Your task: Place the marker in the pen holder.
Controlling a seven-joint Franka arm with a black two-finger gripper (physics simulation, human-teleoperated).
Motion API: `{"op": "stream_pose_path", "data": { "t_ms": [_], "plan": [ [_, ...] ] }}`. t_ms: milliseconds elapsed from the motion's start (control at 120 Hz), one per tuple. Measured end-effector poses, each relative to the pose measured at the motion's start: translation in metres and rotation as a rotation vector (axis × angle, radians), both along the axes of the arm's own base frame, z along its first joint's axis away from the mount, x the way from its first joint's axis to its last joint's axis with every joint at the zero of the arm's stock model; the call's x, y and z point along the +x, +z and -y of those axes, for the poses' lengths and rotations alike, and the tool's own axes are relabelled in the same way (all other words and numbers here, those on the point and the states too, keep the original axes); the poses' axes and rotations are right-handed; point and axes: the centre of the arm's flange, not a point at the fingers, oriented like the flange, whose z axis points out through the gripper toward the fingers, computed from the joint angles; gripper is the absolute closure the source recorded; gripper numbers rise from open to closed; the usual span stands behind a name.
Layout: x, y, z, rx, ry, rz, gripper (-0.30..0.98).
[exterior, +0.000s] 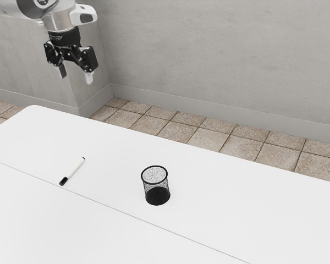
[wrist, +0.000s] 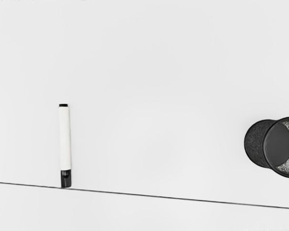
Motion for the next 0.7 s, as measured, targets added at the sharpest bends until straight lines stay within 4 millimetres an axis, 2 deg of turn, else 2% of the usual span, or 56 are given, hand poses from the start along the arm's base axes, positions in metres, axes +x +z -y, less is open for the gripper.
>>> {"op": "stream_pose_path", "data": {
  "t_ms": [183, 267, 317, 367, 458, 525, 625, 700],
  "plan": [
    [0.0, -0.001, 0.008, 0.0, -0.015, -0.001, 0.0],
    [-0.001, 0.001, 0.003, 0.004, -0.004, -0.001, 0.0],
    [0.0, -0.01, -0.006, 0.01, 0.012, -0.022, 0.0],
    [0.004, -0.042, -0.018, 0.015, 0.033, -0.071, 0.0],
    [0.001, -0.129, -0.054, 0.003, 0.087, -0.172, 0.0],
    [0.002, -0.17, -0.08, -0.003, 0.125, -0.195, 0.0],
    [-0.008, -0.234, -0.085, -0.035, 0.14, -0.226, 0.0],
    [-0.016, -0.26, -0.089, -0.044, 0.148, -0.209, 0.0]
  ]
}}
